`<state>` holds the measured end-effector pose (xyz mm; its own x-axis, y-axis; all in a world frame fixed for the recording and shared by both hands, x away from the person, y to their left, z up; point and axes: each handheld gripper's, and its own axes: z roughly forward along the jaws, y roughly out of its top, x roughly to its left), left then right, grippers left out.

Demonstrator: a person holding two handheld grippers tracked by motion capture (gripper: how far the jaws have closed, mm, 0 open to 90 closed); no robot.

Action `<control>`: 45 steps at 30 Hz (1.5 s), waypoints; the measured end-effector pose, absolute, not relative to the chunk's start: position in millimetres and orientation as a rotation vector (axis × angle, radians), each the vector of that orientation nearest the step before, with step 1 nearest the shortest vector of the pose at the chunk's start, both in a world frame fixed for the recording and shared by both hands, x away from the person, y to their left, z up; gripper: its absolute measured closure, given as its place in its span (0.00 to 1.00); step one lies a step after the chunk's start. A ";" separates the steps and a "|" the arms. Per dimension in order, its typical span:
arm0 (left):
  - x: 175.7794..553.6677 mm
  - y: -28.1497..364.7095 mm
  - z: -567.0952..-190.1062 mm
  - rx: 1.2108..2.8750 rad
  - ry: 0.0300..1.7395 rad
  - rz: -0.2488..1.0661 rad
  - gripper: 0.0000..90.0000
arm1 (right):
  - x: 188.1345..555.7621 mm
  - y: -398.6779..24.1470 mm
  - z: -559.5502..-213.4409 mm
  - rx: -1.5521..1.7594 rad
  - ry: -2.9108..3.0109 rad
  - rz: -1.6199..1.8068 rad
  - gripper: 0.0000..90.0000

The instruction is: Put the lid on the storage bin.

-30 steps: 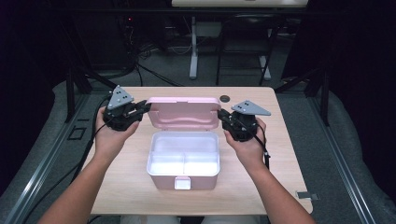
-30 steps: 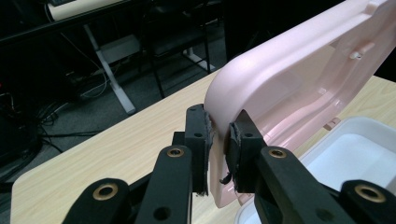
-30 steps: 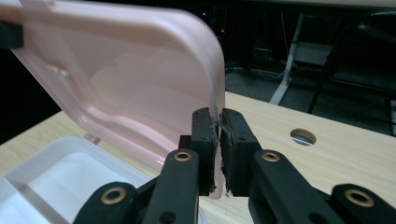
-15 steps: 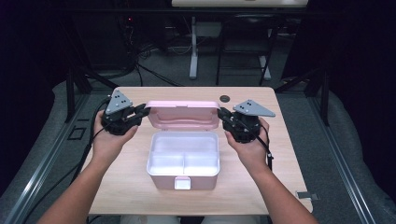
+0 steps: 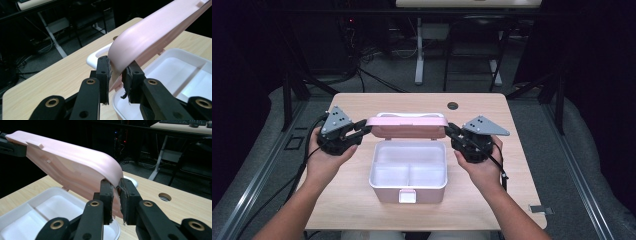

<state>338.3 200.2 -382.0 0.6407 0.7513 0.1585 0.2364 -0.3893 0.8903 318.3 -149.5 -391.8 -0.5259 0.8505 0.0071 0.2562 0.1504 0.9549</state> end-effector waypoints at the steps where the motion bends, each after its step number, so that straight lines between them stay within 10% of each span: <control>1: 338.3 200.2 -382.0 1.934 0.778 0.700 0.84 | 318.3 -149.5 -391.8 1.053 1.877 1.388 0.89; 45: 272.9 215.0 -438.2 1.960 0.742 0.595 0.82 | 252.2 -158.9 -448.8 1.026 1.991 1.430 0.84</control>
<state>272.9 215.0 -438.2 0.7005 0.7056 0.1064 0.2574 -0.3890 0.8845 252.2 -158.9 -448.8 -0.6038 0.7960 0.0429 0.2947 0.1729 0.9398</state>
